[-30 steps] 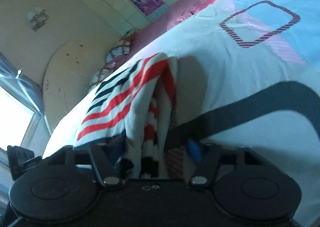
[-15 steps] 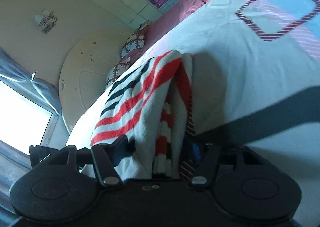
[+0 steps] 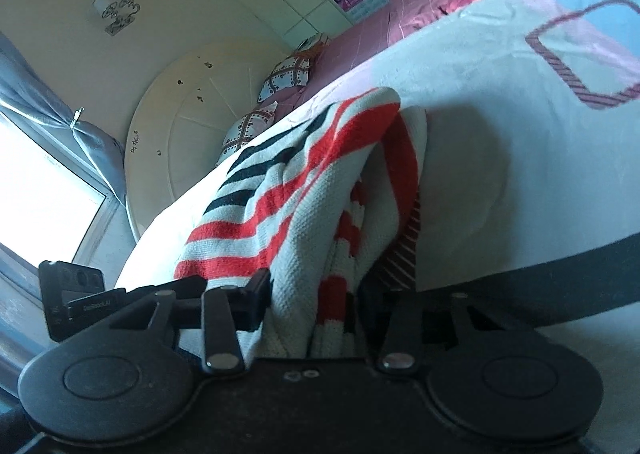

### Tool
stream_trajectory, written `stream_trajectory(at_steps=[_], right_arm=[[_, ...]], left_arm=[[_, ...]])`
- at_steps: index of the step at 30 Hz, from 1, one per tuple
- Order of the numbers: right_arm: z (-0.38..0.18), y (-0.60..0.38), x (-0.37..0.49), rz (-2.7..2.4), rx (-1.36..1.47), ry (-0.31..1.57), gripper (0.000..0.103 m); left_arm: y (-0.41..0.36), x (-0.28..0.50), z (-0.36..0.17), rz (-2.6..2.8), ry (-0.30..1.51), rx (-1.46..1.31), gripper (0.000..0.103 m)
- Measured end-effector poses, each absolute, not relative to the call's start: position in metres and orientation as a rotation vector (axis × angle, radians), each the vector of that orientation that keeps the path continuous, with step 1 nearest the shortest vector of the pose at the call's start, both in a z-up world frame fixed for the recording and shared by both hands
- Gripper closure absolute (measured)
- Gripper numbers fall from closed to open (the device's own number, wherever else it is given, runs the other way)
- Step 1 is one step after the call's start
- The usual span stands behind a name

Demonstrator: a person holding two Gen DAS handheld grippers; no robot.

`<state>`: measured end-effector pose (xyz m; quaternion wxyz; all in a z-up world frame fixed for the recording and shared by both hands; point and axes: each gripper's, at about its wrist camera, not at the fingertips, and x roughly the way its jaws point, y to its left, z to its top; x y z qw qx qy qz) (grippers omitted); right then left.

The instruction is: Fold small clothes

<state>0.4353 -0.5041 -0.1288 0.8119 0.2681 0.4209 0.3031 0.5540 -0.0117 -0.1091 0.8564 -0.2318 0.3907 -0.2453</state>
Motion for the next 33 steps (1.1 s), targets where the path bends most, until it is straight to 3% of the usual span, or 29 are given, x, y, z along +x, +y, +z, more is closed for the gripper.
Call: stream_trajectory(at_steps=[6, 18, 25, 33], right_arm=[[-0.119, -0.504, 0.426, 0.644, 0.573, 0.863, 0.069], [-0.072, -0.468, 0.396, 0.637, 0.513, 0.815, 0.069], [-0.052, -0.372, 0.383, 0.712, 0.484, 0.794, 0.069], [-0.096, -0.222, 0.379, 0.852, 0.499, 0.910, 0.069]], left_arm=[[-0.015, 0.548, -0.091, -0.508, 0.792, -0.427, 0.057], [0.034, 0.516, -0.054, -0.555, 0.720, -0.434, 0.058], [0.141, 0.470, -0.038, -0.495, 0.672, -0.462, 0.058], [0.292, 0.412, -0.072, -0.318, 0.757, -0.531, 0.058]])
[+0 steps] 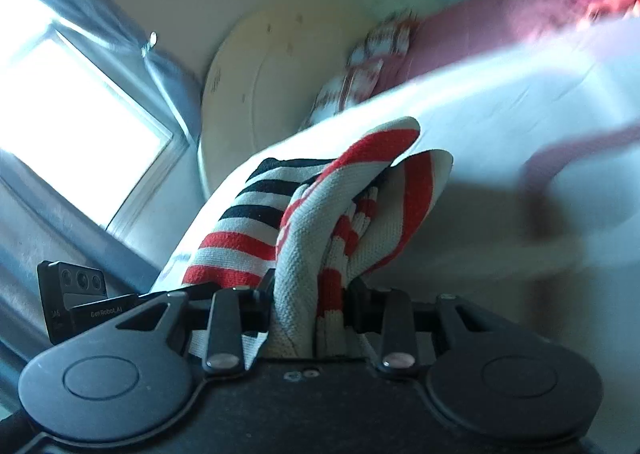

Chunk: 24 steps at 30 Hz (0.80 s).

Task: Fold small clothes
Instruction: 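Lower the folded sweater onto the bed and open both grippers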

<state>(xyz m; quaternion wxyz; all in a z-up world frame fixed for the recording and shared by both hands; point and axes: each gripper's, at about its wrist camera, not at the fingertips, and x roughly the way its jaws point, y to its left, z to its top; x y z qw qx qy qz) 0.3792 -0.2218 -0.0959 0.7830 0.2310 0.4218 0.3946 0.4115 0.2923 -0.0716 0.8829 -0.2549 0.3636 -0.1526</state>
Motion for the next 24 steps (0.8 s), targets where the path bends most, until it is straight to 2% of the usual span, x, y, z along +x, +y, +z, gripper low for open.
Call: stream_trajectory(at_steps=[1, 2, 4, 6, 9, 10, 14, 19, 22, 24], right_arm=[[-0.109, -0.207, 0.378, 0.845, 0.494, 0.946, 0.068], [-0.126, -0.193, 0.379, 0.796, 0.478, 0.996, 0.062], [-0.147, -0.195, 0.375, 0.739, 0.597, 0.978, 0.063], [-0.150, -0.205, 0.371, 0.698, 0.659, 0.964, 0.063], [-0.132, -0.211, 0.362, 0.633, 0.588, 0.951, 0.057], [-0.121, -0.216, 0.358, 0.597, 0.560, 0.927, 0.057], [-0.074, -0.226, 0.334, 0.546, 0.415, 0.799, 0.078], [-0.050, -0.192, 0.302, 0.610, 0.224, 0.723, 0.085], [-0.051, -0.174, 0.283, 0.616, 0.095, 0.710, 0.086], [-0.058, -0.163, 0.277, 0.584, -0.001, 0.725, 0.092]], left_arm=[[0.309, 0.407, -0.086, -0.289, 0.800, -0.548, 0.056], [0.321, 0.403, -0.100, -0.258, 0.832, -0.571, 0.048], [0.341, 0.390, -0.116, -0.285, 0.788, -0.674, 0.040], [0.345, 0.381, -0.115, -0.281, 0.764, -0.670, 0.029], [0.339, 0.367, -0.107, -0.247, 0.734, -0.583, 0.027], [0.337, 0.363, -0.102, -0.244, 0.725, -0.569, 0.027], [0.333, 0.342, -0.085, -0.224, 0.651, -0.524, 0.027], [0.309, 0.320, -0.061, -0.208, 0.537, -0.439, 0.027], [0.283, 0.317, -0.057, -0.245, 0.545, -0.337, 0.027], [0.267, 0.319, -0.061, -0.273, 0.585, -0.263, 0.027]])
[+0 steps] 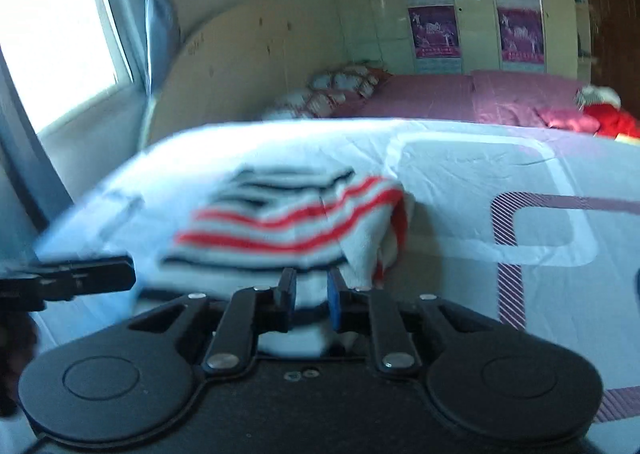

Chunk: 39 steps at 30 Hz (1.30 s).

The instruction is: Fold small clothes

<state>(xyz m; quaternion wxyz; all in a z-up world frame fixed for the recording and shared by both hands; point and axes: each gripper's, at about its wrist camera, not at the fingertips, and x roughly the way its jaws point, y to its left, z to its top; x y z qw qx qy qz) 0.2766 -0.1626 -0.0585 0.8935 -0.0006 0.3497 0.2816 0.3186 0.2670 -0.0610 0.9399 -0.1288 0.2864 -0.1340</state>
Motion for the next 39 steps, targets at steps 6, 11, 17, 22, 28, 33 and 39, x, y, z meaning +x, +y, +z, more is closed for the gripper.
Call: stream_trajectory(at_steps=[6, 11, 17, 22, 28, 33, 39], right_arm=[[-0.078, -0.146, 0.284, 0.470, -0.160, 0.761, 0.103], [-0.088, -0.128, 0.288, 0.427, -0.271, 0.724, 0.103], [-0.087, -0.143, 0.276, 0.430, -0.234, 0.725, 0.103], [-0.084, -0.144, 0.275, 0.439, -0.254, 0.728, 0.103], [-0.041, -0.176, 0.245, 0.419, -0.146, 0.685, 0.046], [0.006, -0.216, 0.171, 0.480, -0.088, 0.618, 0.018], [0.046, -0.262, 0.078, 0.473, -0.007, 0.595, 0.002]], left_arm=[[0.237, 0.327, -0.067, -0.226, 0.642, -0.053, 0.023], [0.233, 0.326, -0.072, -0.155, 0.652, -0.054, 0.021], [0.252, 0.310, -0.095, -0.103, 0.722, -0.201, 0.019], [0.262, 0.304, -0.104, -0.081, 0.700, -0.277, 0.019], [0.262, 0.259, -0.063, -0.018, 0.638, -0.265, 0.018], [0.237, 0.195, -0.010, 0.018, 0.546, -0.243, 0.000], [0.194, 0.113, 0.030, 0.041, 0.503, -0.222, 0.000]])
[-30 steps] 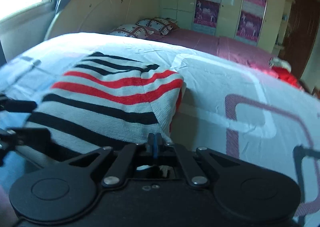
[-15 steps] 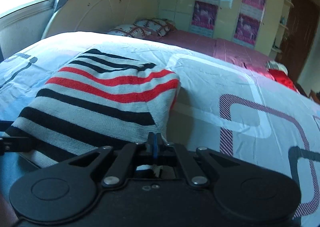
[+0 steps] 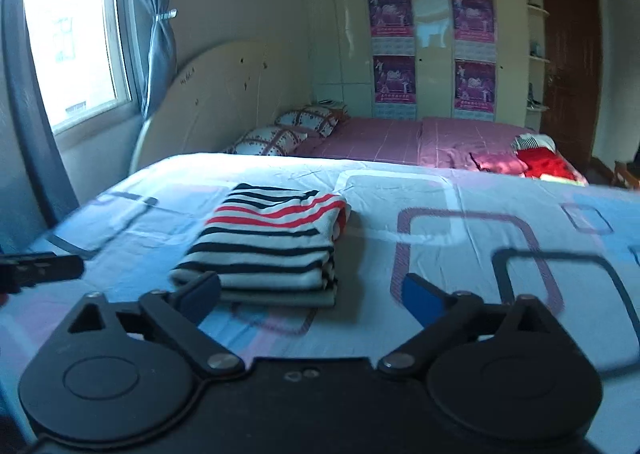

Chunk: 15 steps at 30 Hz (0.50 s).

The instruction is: Fold small clothes

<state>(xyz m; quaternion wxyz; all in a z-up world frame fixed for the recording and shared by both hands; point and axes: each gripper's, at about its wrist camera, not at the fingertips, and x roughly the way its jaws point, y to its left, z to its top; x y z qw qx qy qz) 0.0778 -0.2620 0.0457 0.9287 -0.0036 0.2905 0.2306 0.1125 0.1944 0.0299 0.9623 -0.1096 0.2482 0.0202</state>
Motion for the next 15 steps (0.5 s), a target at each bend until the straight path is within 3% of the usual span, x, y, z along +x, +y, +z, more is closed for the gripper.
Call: stream_trajectory(at_steps=[7, 15], right_arm=[[0.068, -0.298, -0.008, 0.415, -0.038, 0.501, 0.001], [0.072, -0.316, -0.041, 0.413, -0.039, 0.488, 0.001]], left_arm=[[0.151, 0.030, 0.050, 0.030, 0.443, -0.182, 0.000], [0.119, -0.018, 0.058, 0.035, 0.421, -0.167, 0.000]])
